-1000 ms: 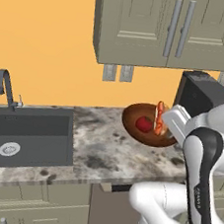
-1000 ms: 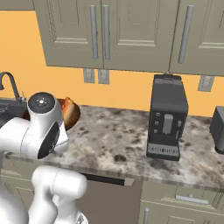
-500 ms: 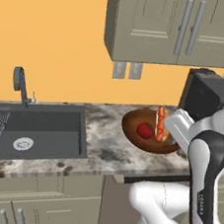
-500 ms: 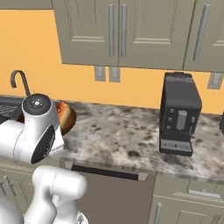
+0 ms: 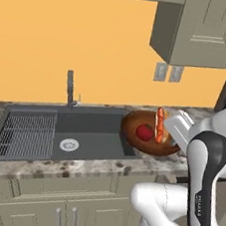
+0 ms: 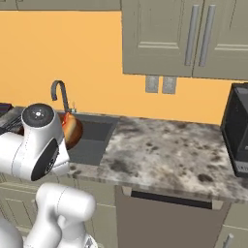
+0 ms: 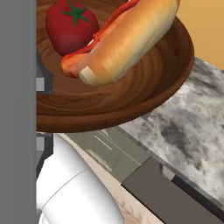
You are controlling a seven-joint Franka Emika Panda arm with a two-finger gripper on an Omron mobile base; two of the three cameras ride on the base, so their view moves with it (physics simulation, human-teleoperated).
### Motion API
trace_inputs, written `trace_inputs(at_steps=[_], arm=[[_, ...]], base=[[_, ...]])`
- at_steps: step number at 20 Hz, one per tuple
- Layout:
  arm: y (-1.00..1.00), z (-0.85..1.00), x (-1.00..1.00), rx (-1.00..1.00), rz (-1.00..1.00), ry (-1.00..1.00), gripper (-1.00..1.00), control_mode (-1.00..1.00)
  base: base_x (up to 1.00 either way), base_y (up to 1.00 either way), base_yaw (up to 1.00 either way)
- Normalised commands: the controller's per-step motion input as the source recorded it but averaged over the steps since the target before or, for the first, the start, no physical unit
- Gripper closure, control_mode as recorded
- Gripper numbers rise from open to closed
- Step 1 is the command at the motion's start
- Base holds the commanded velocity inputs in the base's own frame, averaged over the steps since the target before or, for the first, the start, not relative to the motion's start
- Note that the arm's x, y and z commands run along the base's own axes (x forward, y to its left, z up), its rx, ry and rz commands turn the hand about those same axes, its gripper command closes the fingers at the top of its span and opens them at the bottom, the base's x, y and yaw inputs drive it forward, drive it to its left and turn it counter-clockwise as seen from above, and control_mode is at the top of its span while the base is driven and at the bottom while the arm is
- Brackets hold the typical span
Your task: Dump the tomato and hot dog from the bowl so the bowl can be washed. Place the bowl in the sink after clearing the leftovers.
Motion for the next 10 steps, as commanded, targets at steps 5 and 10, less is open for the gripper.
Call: trace_inputs(at_steps=[5,10], arm=[[0.00,0.00,0.00,0.00,0.00,0.00,1.00,1.00],[0.00,0.00,0.00,0.00,0.00,0.00,1.00,1.00]], base=[[0.30,0.51,0.00],[0.38,0.07,0.00]])
